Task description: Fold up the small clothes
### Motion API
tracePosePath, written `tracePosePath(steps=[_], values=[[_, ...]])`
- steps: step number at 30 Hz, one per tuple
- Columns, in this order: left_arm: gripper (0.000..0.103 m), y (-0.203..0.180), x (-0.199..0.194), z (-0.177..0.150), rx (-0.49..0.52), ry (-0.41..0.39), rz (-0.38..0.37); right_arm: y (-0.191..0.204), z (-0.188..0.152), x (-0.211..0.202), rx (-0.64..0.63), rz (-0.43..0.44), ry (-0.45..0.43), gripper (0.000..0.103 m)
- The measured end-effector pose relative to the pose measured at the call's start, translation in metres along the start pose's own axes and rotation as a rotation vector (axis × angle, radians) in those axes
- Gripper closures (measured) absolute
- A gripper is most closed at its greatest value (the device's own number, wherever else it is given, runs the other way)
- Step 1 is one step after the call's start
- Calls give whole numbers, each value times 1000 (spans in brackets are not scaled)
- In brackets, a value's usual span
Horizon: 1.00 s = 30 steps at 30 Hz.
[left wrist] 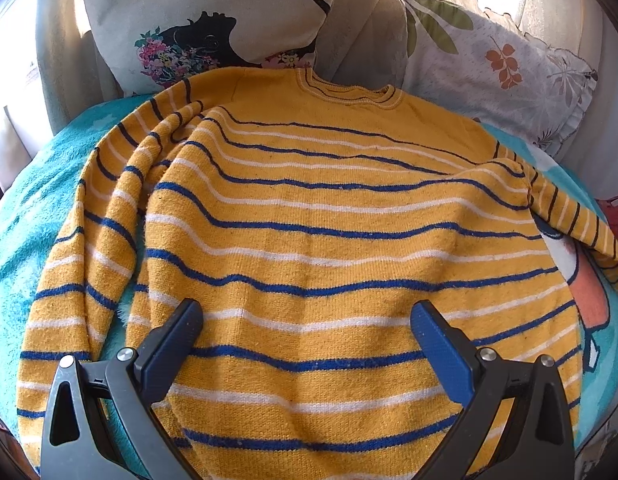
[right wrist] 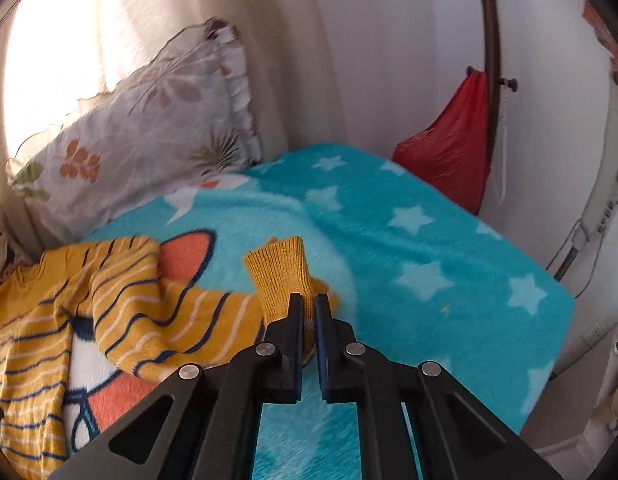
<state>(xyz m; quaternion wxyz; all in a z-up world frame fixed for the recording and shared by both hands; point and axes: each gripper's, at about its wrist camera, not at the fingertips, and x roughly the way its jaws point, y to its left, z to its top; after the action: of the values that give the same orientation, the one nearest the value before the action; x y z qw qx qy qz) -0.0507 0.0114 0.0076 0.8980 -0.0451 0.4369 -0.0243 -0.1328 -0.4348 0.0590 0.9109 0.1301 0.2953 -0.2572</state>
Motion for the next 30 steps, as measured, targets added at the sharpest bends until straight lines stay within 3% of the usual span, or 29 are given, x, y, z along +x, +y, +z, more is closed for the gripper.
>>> tracePosePath(steps=[4, 7, 9, 13, 18, 22, 26, 30], values=[[0, 13, -33, 3, -19, -84, -9, -22, 49, -20, 69, -34, -101, 97], [0, 31, -60, 9, -45, -155, -6, -10, 81, -37, 85, 53, -150, 97], [0, 49, -69, 12, -85, -171, 3, 20, 94, -47, 43, 121, -173, 97], [0, 82, -72, 10, -163, -166, 37, 112, 100, -56, -91, 351, -157, 97], [0, 117, -71, 0, -229, -140, 86, 245, 73, -59, -239, 666, -50, 97], [0, 143, -74, -6, -279, -135, 126, 345, 36, -60, -345, 853, 59, 97], [0, 163, -77, -8, -323, -135, 140, 427, -19, -50, -454, 948, 178, 97], [0, 173, -81, -10, -334, -133, 155, 481, -74, -25, -529, 952, 281, 97]])
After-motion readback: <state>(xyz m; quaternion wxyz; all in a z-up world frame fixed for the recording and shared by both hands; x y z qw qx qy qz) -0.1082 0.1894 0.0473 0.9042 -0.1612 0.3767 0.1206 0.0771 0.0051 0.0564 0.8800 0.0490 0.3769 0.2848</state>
